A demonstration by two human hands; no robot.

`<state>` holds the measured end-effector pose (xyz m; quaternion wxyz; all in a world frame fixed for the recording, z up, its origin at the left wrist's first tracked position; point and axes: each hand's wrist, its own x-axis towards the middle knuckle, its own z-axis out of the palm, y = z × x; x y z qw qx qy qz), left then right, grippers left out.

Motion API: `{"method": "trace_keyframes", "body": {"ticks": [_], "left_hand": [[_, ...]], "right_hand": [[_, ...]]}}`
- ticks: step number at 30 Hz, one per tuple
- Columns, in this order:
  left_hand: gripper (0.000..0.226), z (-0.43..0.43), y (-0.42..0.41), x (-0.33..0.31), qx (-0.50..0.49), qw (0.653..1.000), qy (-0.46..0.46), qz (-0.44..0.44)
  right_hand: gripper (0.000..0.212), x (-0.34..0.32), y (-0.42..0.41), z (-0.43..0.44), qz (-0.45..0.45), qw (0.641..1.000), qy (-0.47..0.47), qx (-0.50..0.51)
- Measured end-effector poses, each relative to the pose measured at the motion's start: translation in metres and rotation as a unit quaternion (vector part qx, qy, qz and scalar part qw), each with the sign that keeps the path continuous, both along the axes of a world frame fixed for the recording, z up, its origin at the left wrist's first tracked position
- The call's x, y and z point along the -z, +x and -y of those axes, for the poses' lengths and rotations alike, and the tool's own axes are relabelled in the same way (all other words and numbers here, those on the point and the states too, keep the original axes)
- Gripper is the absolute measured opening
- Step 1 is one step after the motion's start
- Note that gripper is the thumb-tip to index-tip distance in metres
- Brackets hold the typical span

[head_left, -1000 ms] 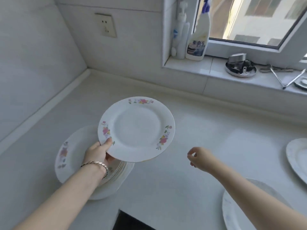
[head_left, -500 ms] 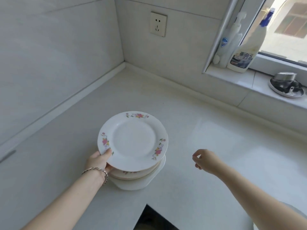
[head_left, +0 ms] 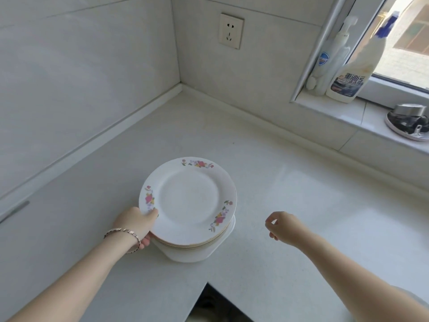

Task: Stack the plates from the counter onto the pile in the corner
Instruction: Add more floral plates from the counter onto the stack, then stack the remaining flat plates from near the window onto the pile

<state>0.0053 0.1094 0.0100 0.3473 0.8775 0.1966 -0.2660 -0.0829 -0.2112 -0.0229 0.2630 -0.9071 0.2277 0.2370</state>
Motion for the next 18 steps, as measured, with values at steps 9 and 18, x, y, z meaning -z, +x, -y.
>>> {"method": "trace_keyframes", "body": {"ticks": [9,18], "left_hand": [[0.045,0.026,0.000,-0.006,0.026,0.992,0.028,0.122],[0.055,0.051,-0.011,0.021,0.199,0.916,0.175,0.302]], "right_hand": [[0.024,0.006,-0.003,-0.004,-0.004,1.000,0.008,0.004],[0.020,0.016,-0.035,0.011,-0.017,0.998,0.022,0.061]]}}
